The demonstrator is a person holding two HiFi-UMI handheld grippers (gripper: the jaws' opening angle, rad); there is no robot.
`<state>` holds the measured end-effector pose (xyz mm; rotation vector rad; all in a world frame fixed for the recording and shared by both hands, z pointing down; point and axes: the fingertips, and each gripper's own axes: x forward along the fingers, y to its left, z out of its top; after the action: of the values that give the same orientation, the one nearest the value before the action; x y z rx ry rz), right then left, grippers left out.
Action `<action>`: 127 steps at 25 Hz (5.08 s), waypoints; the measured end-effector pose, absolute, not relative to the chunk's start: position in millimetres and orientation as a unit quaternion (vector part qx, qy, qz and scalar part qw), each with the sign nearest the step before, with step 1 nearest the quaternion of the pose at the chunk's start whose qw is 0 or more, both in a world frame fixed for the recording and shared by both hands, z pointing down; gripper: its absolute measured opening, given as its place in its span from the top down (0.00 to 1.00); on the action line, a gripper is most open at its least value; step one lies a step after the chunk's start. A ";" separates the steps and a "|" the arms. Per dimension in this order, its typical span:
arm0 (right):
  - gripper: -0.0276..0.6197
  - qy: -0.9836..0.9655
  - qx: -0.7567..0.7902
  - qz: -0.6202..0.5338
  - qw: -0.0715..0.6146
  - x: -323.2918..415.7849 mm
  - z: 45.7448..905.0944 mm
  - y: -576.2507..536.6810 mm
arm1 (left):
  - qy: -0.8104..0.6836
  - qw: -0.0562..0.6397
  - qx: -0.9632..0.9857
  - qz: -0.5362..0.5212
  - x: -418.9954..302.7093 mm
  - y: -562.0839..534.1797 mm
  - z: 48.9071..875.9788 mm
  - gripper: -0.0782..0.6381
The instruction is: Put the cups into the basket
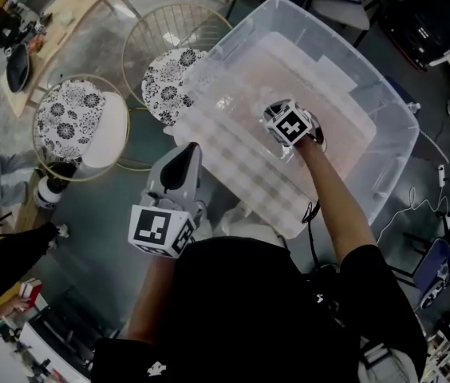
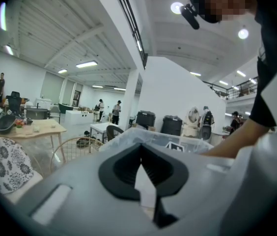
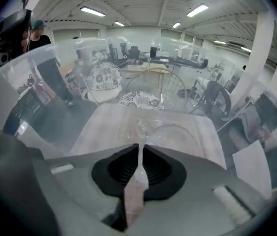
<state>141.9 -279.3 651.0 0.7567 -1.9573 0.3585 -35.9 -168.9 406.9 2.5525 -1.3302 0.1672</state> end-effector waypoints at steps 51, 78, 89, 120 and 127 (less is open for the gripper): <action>0.93 -0.833 0.323 0.091 0.439 136.6 588.2 -246.8 | -0.422 0.123 0.897 0.037 -33.0 -165.6 396.3 0.88; 0.95 -0.855 0.502 0.047 0.120 29.4 365.9 -155.7 | -0.333 0.106 0.937 -0.013 -77.9 -144.7 360.8 0.88; 0.95 -0.840 0.535 0.036 0.082 -8.8 341.7 -117.0 | -0.295 0.108 0.949 -0.011 -101.5 -123.7 358.3 0.88; 0.95 -0.841 0.539 0.015 0.042 1.3 323.9 0.6 | -0.285 0.073 0.956 -0.005 -64.5 -12.7 337.8 0.88; 0.95 -0.848 0.528 0.014 0.032 3.2 324.2 21.0 | -0.298 0.070 0.952 0.001 -62.1 5.8 339.0 0.88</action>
<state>3.2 21.0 324.2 1.6271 -2.6120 0.0430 -62.1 5.8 339.0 2.8638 -0.8976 0.0032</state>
